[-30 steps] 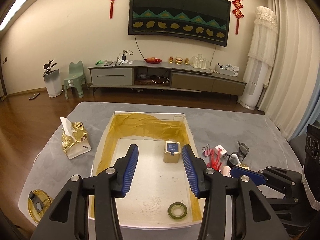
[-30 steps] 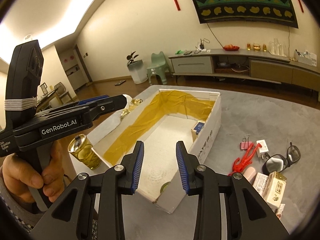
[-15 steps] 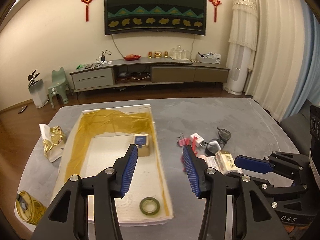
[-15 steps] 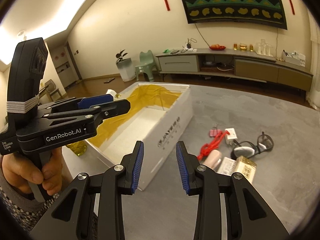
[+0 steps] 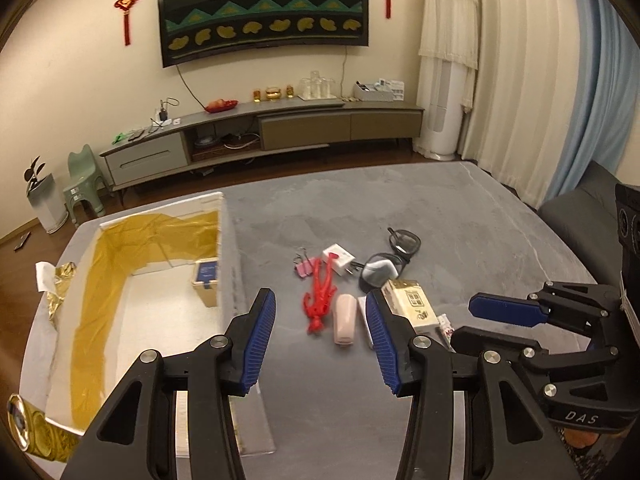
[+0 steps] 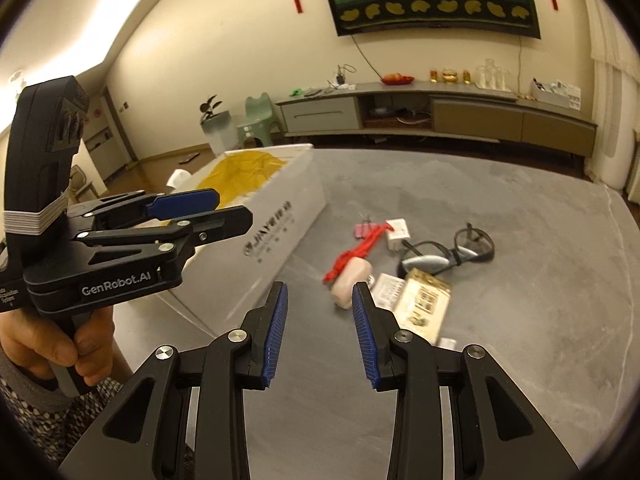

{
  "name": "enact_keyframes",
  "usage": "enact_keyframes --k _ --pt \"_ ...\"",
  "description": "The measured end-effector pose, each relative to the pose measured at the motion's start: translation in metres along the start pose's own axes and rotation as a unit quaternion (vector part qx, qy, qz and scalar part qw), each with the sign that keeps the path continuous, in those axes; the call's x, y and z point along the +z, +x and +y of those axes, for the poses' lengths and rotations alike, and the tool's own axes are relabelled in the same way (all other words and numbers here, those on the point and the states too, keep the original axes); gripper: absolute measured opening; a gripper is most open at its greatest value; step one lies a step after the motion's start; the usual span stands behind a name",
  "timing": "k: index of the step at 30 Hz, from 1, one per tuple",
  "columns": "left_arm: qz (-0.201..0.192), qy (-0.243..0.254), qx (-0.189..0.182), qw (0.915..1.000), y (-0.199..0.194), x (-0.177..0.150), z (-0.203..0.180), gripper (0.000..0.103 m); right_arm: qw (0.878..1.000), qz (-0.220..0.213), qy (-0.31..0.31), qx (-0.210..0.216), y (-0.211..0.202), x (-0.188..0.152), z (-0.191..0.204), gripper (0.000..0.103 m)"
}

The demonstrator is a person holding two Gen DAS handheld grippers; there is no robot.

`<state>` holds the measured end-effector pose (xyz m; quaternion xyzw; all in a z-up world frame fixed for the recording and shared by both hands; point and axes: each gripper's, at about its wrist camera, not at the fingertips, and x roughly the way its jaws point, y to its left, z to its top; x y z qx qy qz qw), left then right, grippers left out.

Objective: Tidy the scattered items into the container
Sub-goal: 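Withdraw both grippers from the box back toward the scattered items, then grasp the pink stapler with the left gripper while the right gripper grasps the lighter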

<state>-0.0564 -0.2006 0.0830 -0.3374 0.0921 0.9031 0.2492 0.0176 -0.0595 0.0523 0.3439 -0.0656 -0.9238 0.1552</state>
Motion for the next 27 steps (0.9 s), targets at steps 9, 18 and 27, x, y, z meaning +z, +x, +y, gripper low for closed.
enact_keyframes --k 9,18,27 --pt "0.036 0.018 -0.014 0.9991 0.050 -0.006 -0.029 0.049 0.998 0.043 0.029 -0.030 0.032 -0.019 -0.042 0.036" --pt "0.072 0.005 -0.019 0.9972 0.102 -0.012 -0.037 0.049 0.995 0.077 0.045 -0.041 0.059 -0.036 -0.075 0.043" --pt "0.096 -0.036 -0.015 0.9947 0.142 -0.021 -0.020 0.049 0.991 0.115 0.042 -0.059 0.079 -0.058 -0.092 0.044"
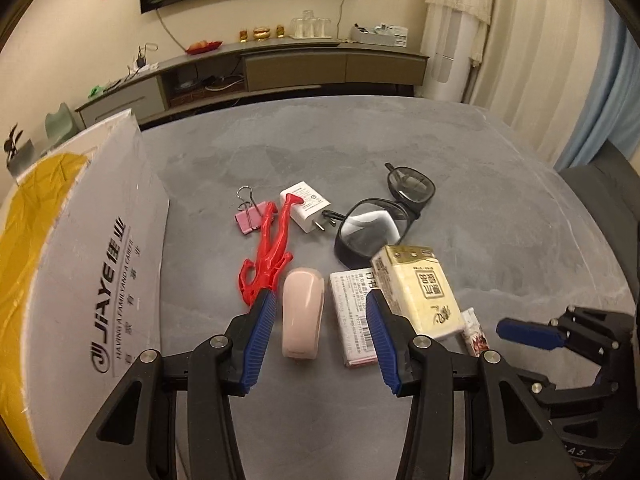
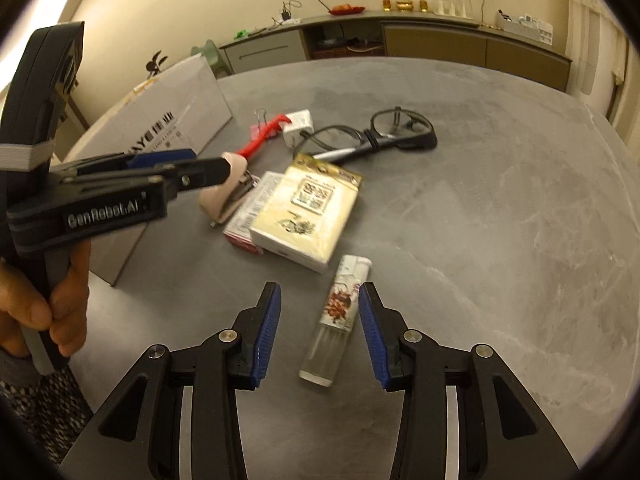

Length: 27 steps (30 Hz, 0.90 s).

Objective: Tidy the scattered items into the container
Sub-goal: 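Grasp the pink stapler with the left gripper while the right gripper grasps the lighter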

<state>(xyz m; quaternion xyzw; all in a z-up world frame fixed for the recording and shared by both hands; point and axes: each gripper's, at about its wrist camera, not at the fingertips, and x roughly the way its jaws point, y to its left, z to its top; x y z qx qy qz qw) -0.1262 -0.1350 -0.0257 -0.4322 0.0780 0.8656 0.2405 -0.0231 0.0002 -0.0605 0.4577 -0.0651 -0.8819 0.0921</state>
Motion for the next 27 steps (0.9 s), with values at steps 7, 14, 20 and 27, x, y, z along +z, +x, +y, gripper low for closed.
enact_keyframes --k 7,14,20,27 --pt "0.015 -0.029 -0.002 0.9994 0.028 -0.006 0.015 0.049 1.000 0.010 -0.009 -0.016 0.012 -0.004 -0.002 0.044" --pt "-0.003 -0.007 0.011 0.9999 0.031 -0.013 0.017 0.037 0.997 0.005 -0.055 -0.053 0.014 -0.006 0.008 0.037" --pt "-0.002 -0.015 -0.006 0.9999 0.021 -0.021 0.023 0.032 0.995 0.003 -0.072 -0.066 0.013 -0.008 0.010 0.032" --pt "-0.016 -0.025 -0.042 0.9987 0.009 -0.024 0.022 0.033 0.995 0.004 -0.070 -0.069 0.013 -0.007 0.011 0.037"
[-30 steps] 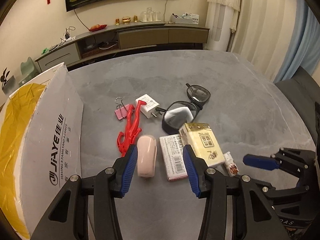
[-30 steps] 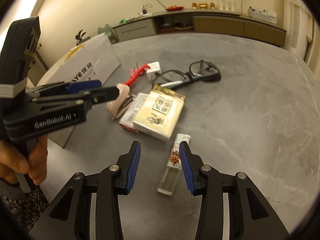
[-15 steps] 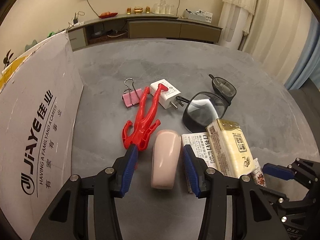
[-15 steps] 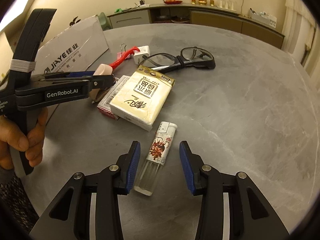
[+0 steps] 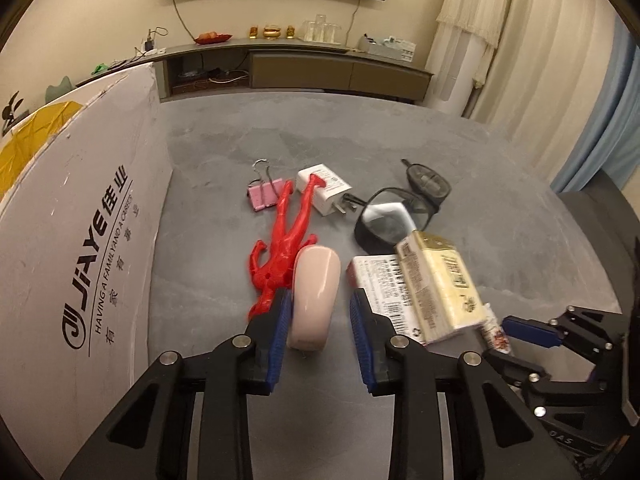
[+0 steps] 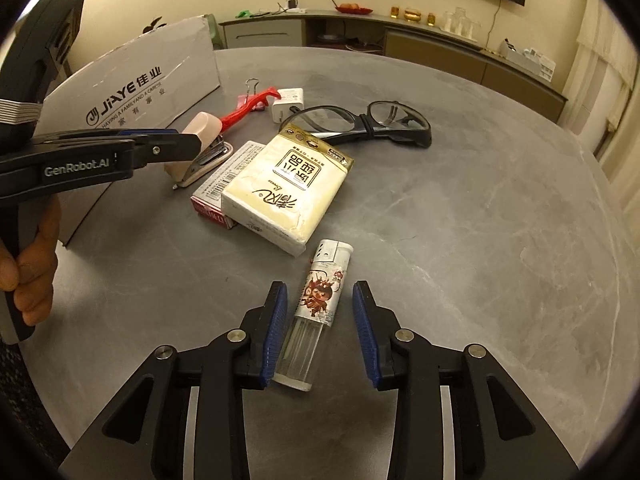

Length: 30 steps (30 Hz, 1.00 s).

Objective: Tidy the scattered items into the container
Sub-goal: 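Grasp the pink stapler with the left gripper while the right gripper grasps the lighter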

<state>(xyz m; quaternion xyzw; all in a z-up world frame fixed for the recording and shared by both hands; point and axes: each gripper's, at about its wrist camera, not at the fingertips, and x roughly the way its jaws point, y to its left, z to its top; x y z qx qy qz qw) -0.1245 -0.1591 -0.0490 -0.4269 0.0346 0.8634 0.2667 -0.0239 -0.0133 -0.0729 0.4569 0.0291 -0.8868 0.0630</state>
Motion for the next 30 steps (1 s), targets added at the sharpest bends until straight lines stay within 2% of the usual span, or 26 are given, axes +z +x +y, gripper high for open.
enact_keyframes --k 3,4,5,8,11,14,15,16,18,22,30 --pt "0.014 0.008 -0.004 0.9999 0.009 -0.001 -0.004 0.033 1.000 0.000 0.001 0.003 0.000 0.001 0.001 0.035" --pt "0.020 0.010 -0.002 0.9997 0.014 -0.002 -0.006 0.033 1.000 0.000 0.002 0.005 0.000 0.001 0.001 0.027" --pt "0.023 0.012 0.001 0.9997 0.018 -0.002 -0.007 0.034 1.000 0.000 0.004 0.006 0.000 0.002 0.000 0.026" --pt "0.015 0.007 0.012 0.9998 0.023 0.004 -0.003 0.034 1.000 -0.001 0.013 0.015 0.000 0.002 -0.003 0.026" --pt "0.025 -0.003 0.018 0.9995 0.036 0.007 0.003 0.035 1.000 -0.005 0.018 0.018 0.001 0.001 -0.005 0.026" --pt "0.019 0.017 0.032 0.9992 0.043 0.008 -0.002 0.033 0.999 -0.007 0.024 0.023 0.001 0.001 -0.007 0.026" --pt "0.019 0.023 0.033 0.9990 0.045 0.008 -0.004 0.029 0.999 -0.007 0.027 0.026 0.001 0.001 -0.008 0.025" --pt "0.018 0.028 0.035 0.9988 0.046 0.008 -0.006 0.029 0.999 -0.007 0.031 0.029 0.001 0.000 -0.010 0.021" --pt "0.019 0.036 0.038 0.9985 0.048 0.007 -0.009 0.029 0.998 -0.009 0.043 0.042 0.000 -0.001 -0.015 0.020" --pt "0.014 0.039 0.043 0.9982 0.047 0.006 -0.010 0.029 0.995 -0.012 0.073 0.068 -0.004 -0.002 -0.024 0.020" --pt "-0.016 0.024 0.038 0.9989 0.017 0.019 -0.010 0.028 0.994 -0.035 0.071 0.072 -0.019 0.005 -0.015 0.020"
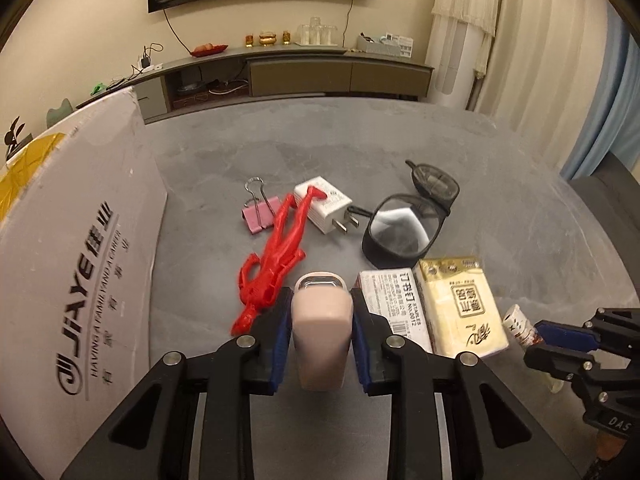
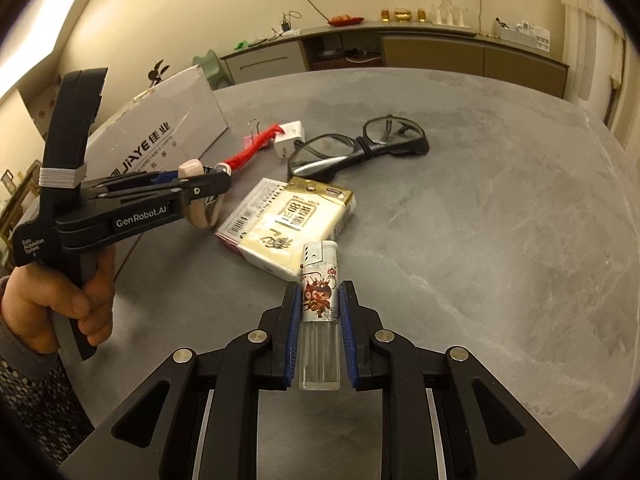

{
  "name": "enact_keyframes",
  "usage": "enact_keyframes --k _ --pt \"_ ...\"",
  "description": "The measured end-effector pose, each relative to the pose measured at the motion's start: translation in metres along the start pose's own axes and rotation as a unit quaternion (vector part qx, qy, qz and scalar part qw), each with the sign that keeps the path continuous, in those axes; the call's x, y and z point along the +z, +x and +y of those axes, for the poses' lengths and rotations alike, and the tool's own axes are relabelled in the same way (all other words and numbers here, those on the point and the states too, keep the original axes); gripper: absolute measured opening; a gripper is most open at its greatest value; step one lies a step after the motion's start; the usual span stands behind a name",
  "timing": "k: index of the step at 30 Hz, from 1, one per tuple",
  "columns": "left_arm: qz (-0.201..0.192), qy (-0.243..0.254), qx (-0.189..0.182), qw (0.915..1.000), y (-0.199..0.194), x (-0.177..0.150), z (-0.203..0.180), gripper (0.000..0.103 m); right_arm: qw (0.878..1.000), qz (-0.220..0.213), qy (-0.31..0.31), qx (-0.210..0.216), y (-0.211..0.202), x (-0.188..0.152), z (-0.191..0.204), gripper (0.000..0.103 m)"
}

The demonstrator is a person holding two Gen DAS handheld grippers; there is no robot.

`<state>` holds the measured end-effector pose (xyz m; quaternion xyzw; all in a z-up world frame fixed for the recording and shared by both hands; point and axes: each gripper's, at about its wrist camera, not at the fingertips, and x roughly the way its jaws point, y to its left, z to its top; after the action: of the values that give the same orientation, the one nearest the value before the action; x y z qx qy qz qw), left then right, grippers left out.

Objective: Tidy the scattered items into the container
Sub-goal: 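Grasp the pink stapler with the left gripper while the right gripper grasps the lighter, then carry the pink stapler and lighter over the yellow-lined box with both grippers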

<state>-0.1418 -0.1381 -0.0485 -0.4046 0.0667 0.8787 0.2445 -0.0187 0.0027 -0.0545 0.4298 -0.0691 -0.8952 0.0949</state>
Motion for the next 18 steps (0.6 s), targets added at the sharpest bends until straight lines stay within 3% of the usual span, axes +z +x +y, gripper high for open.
enact_keyframes --k 18 --pt "-0.048 -0.017 -0.024 0.9984 -0.054 0.010 0.009 0.027 0.999 -0.017 -0.029 -0.004 -0.010 0.015 0.038 0.020"
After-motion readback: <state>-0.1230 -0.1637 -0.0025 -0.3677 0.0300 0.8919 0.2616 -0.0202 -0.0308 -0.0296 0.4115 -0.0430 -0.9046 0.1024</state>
